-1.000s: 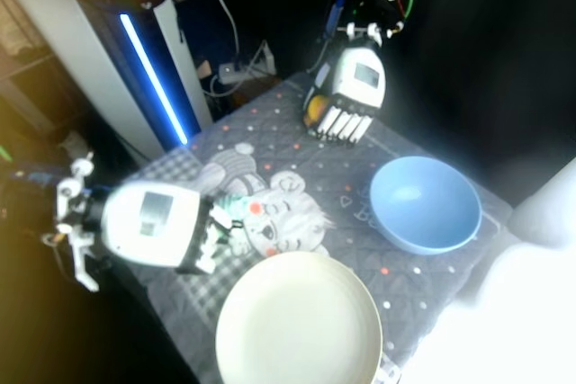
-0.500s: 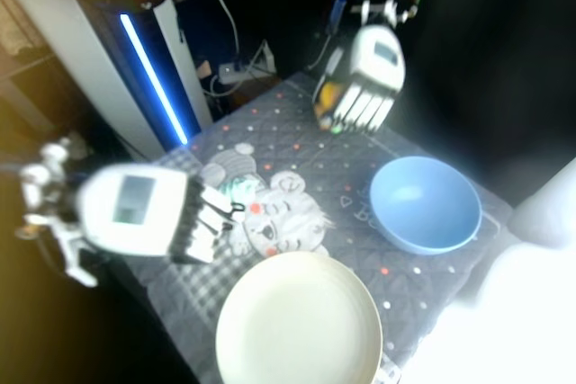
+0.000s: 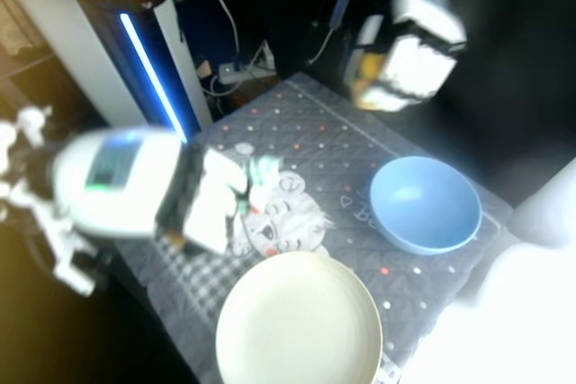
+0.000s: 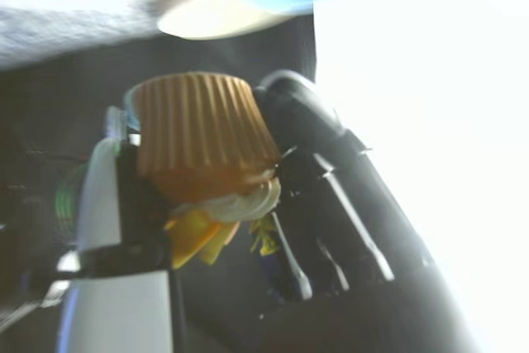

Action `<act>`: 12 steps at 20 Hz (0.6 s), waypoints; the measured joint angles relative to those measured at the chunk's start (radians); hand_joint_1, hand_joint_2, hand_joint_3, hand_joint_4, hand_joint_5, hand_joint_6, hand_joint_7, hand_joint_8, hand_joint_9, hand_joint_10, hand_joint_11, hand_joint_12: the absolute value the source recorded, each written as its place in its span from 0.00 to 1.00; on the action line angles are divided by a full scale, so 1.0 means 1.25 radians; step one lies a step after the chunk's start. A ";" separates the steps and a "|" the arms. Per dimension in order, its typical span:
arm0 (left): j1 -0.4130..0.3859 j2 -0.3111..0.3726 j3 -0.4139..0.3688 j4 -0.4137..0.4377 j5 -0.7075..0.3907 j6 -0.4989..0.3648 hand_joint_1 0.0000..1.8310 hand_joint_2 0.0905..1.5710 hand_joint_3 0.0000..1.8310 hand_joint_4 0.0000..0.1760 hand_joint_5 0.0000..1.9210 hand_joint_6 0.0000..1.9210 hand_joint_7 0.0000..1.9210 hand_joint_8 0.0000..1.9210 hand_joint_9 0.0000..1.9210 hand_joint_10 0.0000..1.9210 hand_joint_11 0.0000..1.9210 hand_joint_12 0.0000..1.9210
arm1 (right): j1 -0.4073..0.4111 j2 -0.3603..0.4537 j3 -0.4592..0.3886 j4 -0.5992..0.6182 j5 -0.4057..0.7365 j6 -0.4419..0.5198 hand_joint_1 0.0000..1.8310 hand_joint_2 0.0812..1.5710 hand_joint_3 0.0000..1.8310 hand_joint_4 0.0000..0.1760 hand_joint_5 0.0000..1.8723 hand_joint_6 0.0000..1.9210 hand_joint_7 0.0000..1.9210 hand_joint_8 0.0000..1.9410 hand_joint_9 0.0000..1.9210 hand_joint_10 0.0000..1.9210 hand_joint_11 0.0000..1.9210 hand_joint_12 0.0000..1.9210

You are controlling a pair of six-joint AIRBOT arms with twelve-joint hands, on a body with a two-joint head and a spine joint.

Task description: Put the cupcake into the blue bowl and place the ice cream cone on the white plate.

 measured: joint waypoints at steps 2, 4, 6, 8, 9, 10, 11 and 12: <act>-0.037 -0.029 0.023 0.041 0.037 -0.007 0.76 0.62 0.00 0.00 0.56 0.35 0.67 0.23 0.68 0.32 0.57 0.48 | 0.030 -0.027 0.031 -0.001 -0.029 0.000 0.63 0.70 0.00 0.00 0.52 0.51 0.73 0.05 0.67 0.40 0.56 0.69; -0.062 -0.056 0.054 0.047 0.065 -0.016 0.77 0.63 0.00 0.00 0.54 0.42 0.65 0.21 0.65 0.38 0.59 0.39 | 0.050 -0.038 0.057 -0.004 -0.051 0.003 0.63 0.70 0.00 0.00 0.51 0.52 0.74 0.03 0.70 0.34 0.59 0.65; -0.083 -0.087 0.097 0.057 0.103 -0.023 0.77 0.63 0.00 0.00 0.53 0.41 0.62 0.27 0.63 0.41 0.61 0.39 | 0.066 -0.049 0.091 0.005 -0.077 0.000 0.63 0.69 0.00 0.00 0.53 0.50 0.74 0.02 0.71 0.34 0.59 0.67; -0.101 -0.112 0.128 0.064 0.149 -0.032 0.71 0.63 0.00 0.00 0.58 0.38 0.67 0.23 0.69 0.21 0.64 0.44 | 0.085 -0.068 0.120 0.005 -0.114 -0.001 0.63 0.69 0.00 0.00 0.52 0.50 0.74 0.01 0.71 0.36 0.60 0.67; -0.107 -0.121 0.134 0.068 0.161 -0.032 0.70 0.62 0.00 0.00 0.59 0.37 0.68 0.24 0.72 0.13 0.63 0.46 | 0.095 -0.074 0.127 0.004 -0.127 -0.001 0.63 0.69 0.00 0.00 0.52 0.50 0.75 0.01 0.71 0.37 0.60 0.67; -0.114 -0.135 0.142 0.072 0.172 -0.034 0.69 0.63 0.00 0.00 0.58 0.39 0.67 0.24 0.74 0.08 0.64 0.46 | 0.109 -0.083 0.136 0.002 -0.140 -0.002 0.63 0.69 0.00 0.00 0.53 0.50 0.76 0.02 0.71 0.37 0.60 0.67; -0.116 -0.140 0.147 0.073 0.173 -0.035 0.69 0.63 0.00 0.00 0.58 0.40 0.68 0.22 0.77 0.07 0.64 0.50 | 0.116 -0.088 0.140 0.002 -0.144 -0.003 0.63 0.69 0.00 0.00 0.53 0.49 0.75 0.01 0.71 0.35 0.62 0.65; -0.122 -0.151 0.158 0.077 0.186 -0.037 0.69 0.63 0.00 0.00 0.57 0.42 0.68 0.21 0.77 0.07 0.64 0.51 | 0.128 -0.096 0.149 -0.002 -0.148 -0.006 0.63 0.69 0.00 0.00 0.53 0.49 0.75 0.01 0.72 0.32 0.63 0.64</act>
